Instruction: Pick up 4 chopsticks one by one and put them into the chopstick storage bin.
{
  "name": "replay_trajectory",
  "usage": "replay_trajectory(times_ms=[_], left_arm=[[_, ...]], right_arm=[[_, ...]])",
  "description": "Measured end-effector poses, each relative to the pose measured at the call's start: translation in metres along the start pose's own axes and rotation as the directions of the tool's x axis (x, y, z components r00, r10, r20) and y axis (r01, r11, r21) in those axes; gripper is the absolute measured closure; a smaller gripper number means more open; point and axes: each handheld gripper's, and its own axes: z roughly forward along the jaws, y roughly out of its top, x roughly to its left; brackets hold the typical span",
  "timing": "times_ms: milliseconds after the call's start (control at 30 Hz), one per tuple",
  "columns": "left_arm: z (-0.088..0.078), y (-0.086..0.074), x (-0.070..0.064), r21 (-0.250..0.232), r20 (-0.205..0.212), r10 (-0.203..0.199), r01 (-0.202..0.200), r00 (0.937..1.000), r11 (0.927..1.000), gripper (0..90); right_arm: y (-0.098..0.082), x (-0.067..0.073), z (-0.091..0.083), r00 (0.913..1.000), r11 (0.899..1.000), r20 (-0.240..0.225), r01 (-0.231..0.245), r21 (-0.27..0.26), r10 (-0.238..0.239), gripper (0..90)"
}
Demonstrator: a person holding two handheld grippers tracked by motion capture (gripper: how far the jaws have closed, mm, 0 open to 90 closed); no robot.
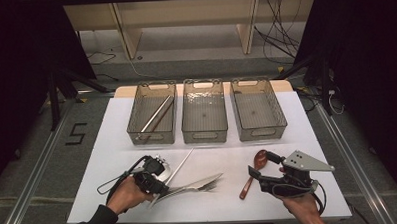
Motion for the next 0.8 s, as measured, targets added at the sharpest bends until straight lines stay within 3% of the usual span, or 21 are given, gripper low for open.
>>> replay_trajectory(times_ms=[167, 500, 800], left_arm=[[0.002, 0.003, -0.001, 0.002, 0.0, 0.019, -0.019, 0.9998, 0.9998, 77.1], [0.005, 0.008, 0.0, -0.009, 0.022, -0.001, 0.001, 0.9997, 1.0, 78.2], [0.007, 0.014, 0.002, -0.015, 0.028, 0.006, -0.006, 0.9996, 0.9999, 82.0]], right_arm=[[0.0, 0.0, 0.0, 1.0, 1.0, 0.001, 0.004, 0.001, -0.004, 24.2], [0.0, 0.0, 0.0, 1.0, 1.0, 0.002, 0.0, 0.001, 0.0, 24.1], [0.0, 0.0, 0.0, 1.0, 1.0, 0.001, 0.004, 0.002, -0.004, 24.2]])
